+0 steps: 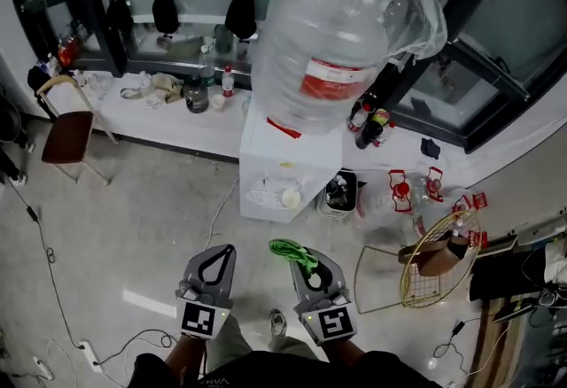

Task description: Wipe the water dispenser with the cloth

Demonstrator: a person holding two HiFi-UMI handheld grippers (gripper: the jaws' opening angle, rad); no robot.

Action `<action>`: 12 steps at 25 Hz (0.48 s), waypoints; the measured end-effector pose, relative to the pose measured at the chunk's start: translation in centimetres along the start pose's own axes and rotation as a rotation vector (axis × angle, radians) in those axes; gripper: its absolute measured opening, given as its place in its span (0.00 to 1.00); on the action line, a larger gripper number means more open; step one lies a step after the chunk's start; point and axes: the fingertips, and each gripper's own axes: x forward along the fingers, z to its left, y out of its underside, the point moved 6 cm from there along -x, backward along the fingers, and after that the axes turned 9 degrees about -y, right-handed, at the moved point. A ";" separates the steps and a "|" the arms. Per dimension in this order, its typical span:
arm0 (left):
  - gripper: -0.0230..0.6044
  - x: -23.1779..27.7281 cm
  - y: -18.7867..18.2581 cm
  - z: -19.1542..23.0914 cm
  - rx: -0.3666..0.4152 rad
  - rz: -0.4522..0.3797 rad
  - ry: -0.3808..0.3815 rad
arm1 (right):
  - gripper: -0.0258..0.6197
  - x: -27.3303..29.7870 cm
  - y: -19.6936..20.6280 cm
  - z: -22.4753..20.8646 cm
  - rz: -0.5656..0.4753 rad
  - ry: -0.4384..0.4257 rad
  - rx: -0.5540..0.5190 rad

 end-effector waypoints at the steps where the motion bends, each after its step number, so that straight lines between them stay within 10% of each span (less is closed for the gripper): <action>1: 0.04 -0.4 -0.9 -0.3 0.005 -0.009 -0.002 | 0.17 -0.7 -0.6 -0.1 -0.007 0.001 -0.006; 12: 0.04 -3.7 -7.3 -4.2 0.092 -0.114 -0.039 | 0.16 -6.0 -5.0 -2.0 -0.100 -0.022 -0.057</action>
